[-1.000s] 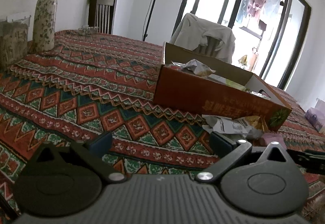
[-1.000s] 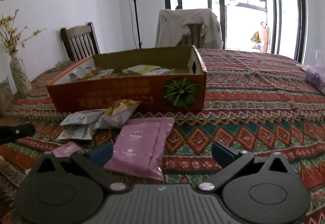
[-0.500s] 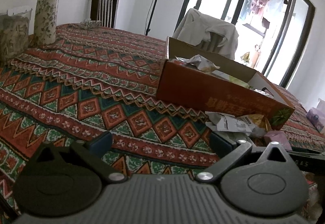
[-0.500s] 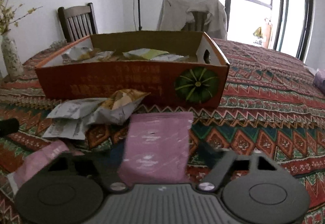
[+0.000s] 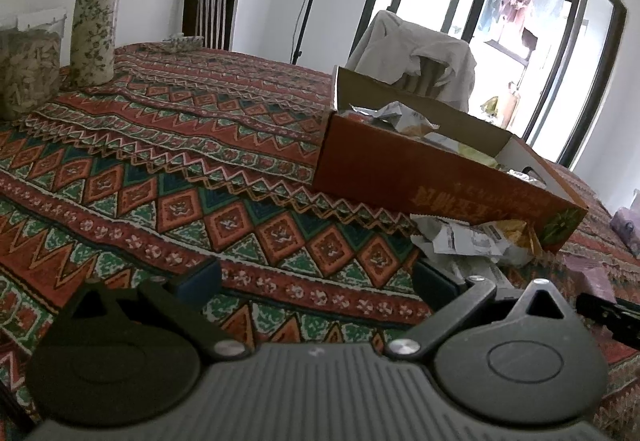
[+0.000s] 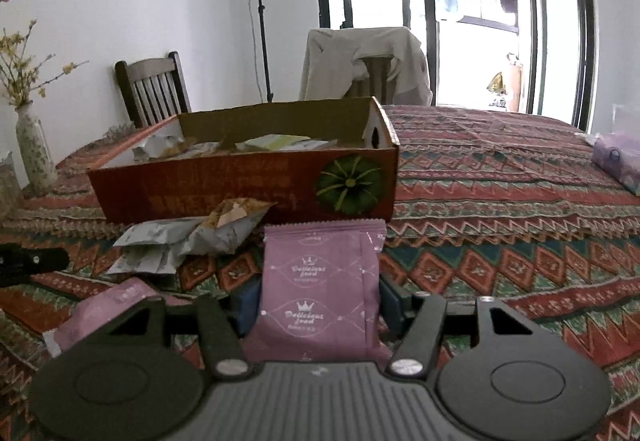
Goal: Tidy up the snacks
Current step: 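Grasp the pink packet with the right tool, then lower the left tool onto another pink packet and close it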
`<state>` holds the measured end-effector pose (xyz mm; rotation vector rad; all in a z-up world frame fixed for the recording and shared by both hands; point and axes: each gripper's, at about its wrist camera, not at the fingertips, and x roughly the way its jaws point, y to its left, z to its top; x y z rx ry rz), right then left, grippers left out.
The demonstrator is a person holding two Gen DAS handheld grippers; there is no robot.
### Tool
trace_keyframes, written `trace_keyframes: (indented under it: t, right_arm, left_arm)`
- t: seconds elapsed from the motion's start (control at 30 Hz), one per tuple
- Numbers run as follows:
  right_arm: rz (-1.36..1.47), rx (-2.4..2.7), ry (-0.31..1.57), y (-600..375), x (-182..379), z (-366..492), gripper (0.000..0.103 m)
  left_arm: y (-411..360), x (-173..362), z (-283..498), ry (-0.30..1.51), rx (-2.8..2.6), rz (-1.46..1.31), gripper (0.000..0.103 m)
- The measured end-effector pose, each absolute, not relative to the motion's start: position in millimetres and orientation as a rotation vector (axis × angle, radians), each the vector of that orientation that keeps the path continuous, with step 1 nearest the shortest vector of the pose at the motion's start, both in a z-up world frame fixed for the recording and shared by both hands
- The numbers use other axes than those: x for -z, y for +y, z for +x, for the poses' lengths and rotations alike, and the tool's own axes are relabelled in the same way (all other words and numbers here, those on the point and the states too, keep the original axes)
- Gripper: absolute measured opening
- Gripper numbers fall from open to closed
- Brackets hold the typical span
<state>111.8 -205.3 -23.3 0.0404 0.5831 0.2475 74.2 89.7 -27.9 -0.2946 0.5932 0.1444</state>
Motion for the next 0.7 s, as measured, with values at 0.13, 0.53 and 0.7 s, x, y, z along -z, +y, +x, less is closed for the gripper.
trace_keyframes:
  t: [0.13, 0.53, 0.7]
  right_arm:
    - [0.055, -0.238, 0.578, -216, 24, 105, 0.059]
    - [0.100, -0.225, 0.562, -236, 25, 95, 0.059]
    - [0.123, -0.218, 0.558, -246, 27, 92, 0.059]
  left_arm:
    - [79, 22, 71, 0.588, -0.164, -0.271, 0.103]
    - [16, 1, 76, 0.631, 0.011, -0.201, 0.103]
    - [7, 2, 82, 0.683, 0.025, -0.205, 0.103]
